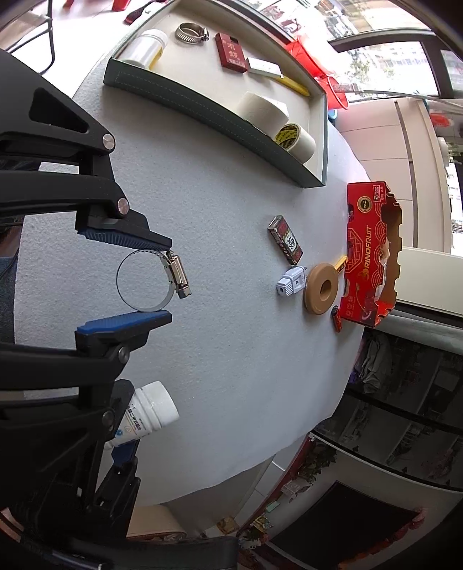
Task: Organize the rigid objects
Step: 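Carry the hose clamp and white medicine bottle over the green tray with both grippers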
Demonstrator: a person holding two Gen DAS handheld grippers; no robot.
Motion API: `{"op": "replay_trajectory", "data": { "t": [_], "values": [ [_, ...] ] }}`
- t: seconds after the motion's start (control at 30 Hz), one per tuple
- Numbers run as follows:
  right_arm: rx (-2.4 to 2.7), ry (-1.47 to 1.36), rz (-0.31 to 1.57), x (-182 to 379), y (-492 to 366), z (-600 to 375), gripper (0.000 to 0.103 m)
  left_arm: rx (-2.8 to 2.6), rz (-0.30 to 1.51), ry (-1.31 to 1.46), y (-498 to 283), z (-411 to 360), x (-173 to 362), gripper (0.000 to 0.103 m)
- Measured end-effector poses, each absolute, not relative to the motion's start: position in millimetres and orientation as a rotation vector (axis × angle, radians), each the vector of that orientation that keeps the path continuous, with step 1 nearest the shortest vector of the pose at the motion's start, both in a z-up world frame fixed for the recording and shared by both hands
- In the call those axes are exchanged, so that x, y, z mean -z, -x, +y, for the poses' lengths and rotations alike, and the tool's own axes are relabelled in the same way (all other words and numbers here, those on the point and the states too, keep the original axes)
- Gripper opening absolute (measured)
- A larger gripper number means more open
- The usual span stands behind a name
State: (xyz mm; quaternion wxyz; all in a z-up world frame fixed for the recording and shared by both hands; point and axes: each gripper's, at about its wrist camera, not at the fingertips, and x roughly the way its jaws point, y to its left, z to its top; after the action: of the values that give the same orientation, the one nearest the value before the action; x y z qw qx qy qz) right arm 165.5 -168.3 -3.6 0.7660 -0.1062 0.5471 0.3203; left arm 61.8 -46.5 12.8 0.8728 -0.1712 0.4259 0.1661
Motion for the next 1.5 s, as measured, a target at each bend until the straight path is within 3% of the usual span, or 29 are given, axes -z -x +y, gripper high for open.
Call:
{"op": "replay_trajectory", "data": {
  "t": [0.7,1.5],
  "values": [
    [-0.766,0.295,1.115,-31.7,-105.1,-127.7,0.042,-0.390,0.724,0.403,8.1,-19.8,-52.5,0.037],
    [-0.963,0.341,1.078,-51.0,-70.0,-22.8,0.042,-0.648,0.609,0.547,91.8,78.1,-58.3,0.037]
  ]
}}
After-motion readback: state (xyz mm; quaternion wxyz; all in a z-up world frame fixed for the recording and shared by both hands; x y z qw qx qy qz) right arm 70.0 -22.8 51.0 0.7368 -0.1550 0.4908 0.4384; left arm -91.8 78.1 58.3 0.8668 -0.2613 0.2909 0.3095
